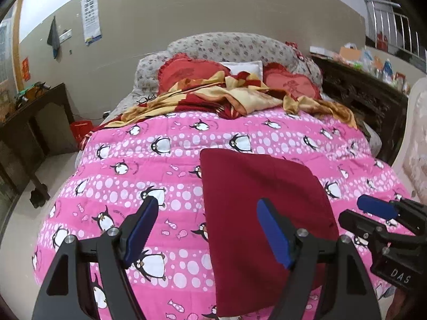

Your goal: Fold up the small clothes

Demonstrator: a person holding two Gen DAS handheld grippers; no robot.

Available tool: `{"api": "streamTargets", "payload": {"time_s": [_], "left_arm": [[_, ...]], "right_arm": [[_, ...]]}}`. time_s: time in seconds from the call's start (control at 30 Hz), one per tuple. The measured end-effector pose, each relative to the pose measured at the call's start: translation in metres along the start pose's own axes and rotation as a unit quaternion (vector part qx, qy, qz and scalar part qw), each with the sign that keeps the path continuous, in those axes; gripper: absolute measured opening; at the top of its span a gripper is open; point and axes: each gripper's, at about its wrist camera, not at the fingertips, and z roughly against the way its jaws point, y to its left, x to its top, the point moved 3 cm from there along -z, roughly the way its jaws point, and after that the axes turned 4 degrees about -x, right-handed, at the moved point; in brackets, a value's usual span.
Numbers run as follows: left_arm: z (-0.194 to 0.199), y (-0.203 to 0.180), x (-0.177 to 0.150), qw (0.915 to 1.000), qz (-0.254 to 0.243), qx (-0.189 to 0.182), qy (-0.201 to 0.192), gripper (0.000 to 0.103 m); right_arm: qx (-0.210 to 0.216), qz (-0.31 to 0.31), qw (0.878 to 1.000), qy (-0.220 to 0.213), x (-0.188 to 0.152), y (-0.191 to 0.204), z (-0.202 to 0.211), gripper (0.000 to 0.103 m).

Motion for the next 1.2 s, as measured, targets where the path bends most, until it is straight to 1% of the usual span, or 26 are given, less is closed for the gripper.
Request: {"api": "streamTargets", "payload": {"time_s": [0.2, 0.33, 0.47, 0.53, 0.67, 0.77, 0.83, 0.93, 1.07, 1.2], "left_arm": [[0.008, 0.015, 0.000, 0.9997, 0.024, 0.000, -0.006, 0.080], [0.013, 0.024, 0.000, 0.9995, 0.030, 0.007, -0.011, 0.080], [0.011, 0.030, -0.001, 0.9993, 0.037, 0.003, -0.002, 0.080], [0.011, 0.033, 0.000, 0.9992, 0.039, 0.004, -0.004, 0.080], [0.010, 0.036, 0.003, 0.9988, 0.048, 0.003, -0.007, 0.080], [0.009, 0.035, 0.004, 0.9986, 0.053, 0.001, -0.008, 0.080], [0.008, 0.034, 0.005, 0.9986, 0.052, 0.003, -0.007, 0.080], [0.006, 0.032, 0.006, 0.9989, 0.046, 0.000, -0.002, 0.080], [0.001, 0.026, 0.008, 0.9995, 0.031, 0.005, 0.005, 0.080], [-0.004, 0.018, 0.009, 0.9998, 0.014, 0.008, 0.008, 0.080]], "right_arm": [[-0.001, 0.012, 1.000, -0.005, 0.009, 0.011, 0.012, 0.061], [-0.001, 0.020, 1.000, 0.004, 0.012, 0.019, 0.008, 0.061], [0.004, 0.030, 0.999, 0.019, 0.013, 0.029, 0.000, 0.061], [0.004, 0.036, 0.999, 0.017, 0.017, 0.032, 0.000, 0.061], [0.003, 0.032, 0.999, 0.016, 0.022, 0.031, -0.002, 0.061], [-0.004, 0.037, 0.999, 0.026, 0.024, 0.029, -0.004, 0.061], [-0.009, 0.045, 0.999, 0.029, 0.026, 0.027, -0.005, 0.061], [-0.019, 0.056, 0.998, 0.021, 0.029, 0.025, -0.003, 0.061], [-0.012, 0.040, 0.999, 0.010, 0.030, 0.020, -0.003, 0.061], [-0.013, 0.037, 0.999, 0.014, 0.026, 0.016, -0.009, 0.061]]}}
